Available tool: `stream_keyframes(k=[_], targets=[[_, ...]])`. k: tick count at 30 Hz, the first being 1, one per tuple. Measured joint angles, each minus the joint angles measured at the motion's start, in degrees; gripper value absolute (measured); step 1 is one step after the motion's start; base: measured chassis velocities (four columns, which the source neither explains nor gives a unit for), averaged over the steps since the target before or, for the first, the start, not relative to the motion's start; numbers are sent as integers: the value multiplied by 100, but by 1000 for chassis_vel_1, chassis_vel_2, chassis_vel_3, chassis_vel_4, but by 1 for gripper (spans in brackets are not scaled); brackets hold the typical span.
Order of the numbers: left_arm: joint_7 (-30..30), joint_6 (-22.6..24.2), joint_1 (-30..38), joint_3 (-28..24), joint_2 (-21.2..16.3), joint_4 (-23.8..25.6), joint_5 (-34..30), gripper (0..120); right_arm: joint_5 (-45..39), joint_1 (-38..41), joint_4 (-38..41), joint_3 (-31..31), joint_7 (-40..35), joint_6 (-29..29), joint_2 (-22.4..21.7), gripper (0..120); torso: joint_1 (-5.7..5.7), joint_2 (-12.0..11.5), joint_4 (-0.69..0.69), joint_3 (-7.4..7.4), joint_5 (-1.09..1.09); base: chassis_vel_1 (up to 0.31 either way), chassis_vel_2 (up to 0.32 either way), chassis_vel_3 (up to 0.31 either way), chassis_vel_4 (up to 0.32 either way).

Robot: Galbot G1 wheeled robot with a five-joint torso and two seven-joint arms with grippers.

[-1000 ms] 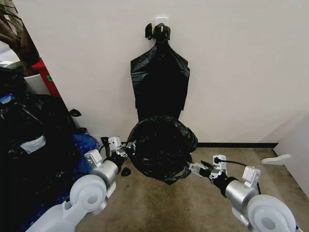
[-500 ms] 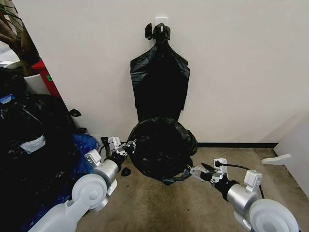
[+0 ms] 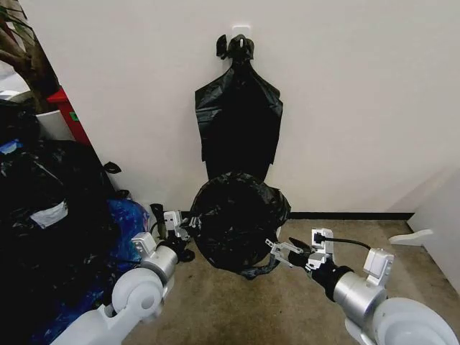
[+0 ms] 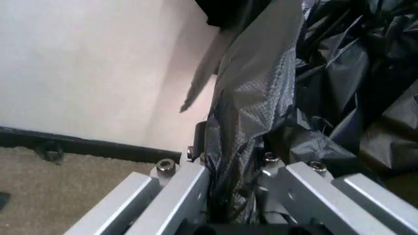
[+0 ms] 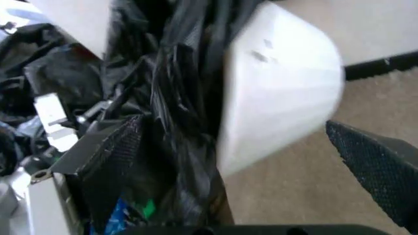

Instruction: Place the garbage bag over the trash bin.

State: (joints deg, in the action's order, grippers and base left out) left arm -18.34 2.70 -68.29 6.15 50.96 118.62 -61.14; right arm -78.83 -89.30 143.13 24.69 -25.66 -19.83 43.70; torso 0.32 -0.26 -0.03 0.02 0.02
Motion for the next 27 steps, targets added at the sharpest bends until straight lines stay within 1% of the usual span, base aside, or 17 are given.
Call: stream_keyframes(k=[11, 19, 23, 25, 27], targets=[[-74, -2, 117, 130, -34, 7, -396, 1, 10, -476, 2, 133, 46, -231, -22, 100, 0, 0, -1, 0, -1, 0, 0, 0, 0], [-112, 54, 12, 165, -80, 237, -571, 1, 141, -286, -6, 123, 181, -166, 0, 100, 0, 0, 0, 0, -1, 0, 0, 0, 0], [-135, 99, -66, 218, -101, 344, -703, 1, 170, -179, -240, 96, 300, -156, 47, 100, 0, 0, 0, 0, -1, 0, 0, 0, 0], [-173, 136, -118, 293, -118, 427, -861, 1, 270, -118, -516, 61, 448, -146, 111, 100, 0, 0, 1, 0, 0, 0, 0, 0, 0], [-200, 176, -175, 433, -150, 522, -1047, 1, 455, -131, -812, 43, 788, -114, 199, 100, 0, 0, 0, 0, -1, 0, 0, 0, 0]])
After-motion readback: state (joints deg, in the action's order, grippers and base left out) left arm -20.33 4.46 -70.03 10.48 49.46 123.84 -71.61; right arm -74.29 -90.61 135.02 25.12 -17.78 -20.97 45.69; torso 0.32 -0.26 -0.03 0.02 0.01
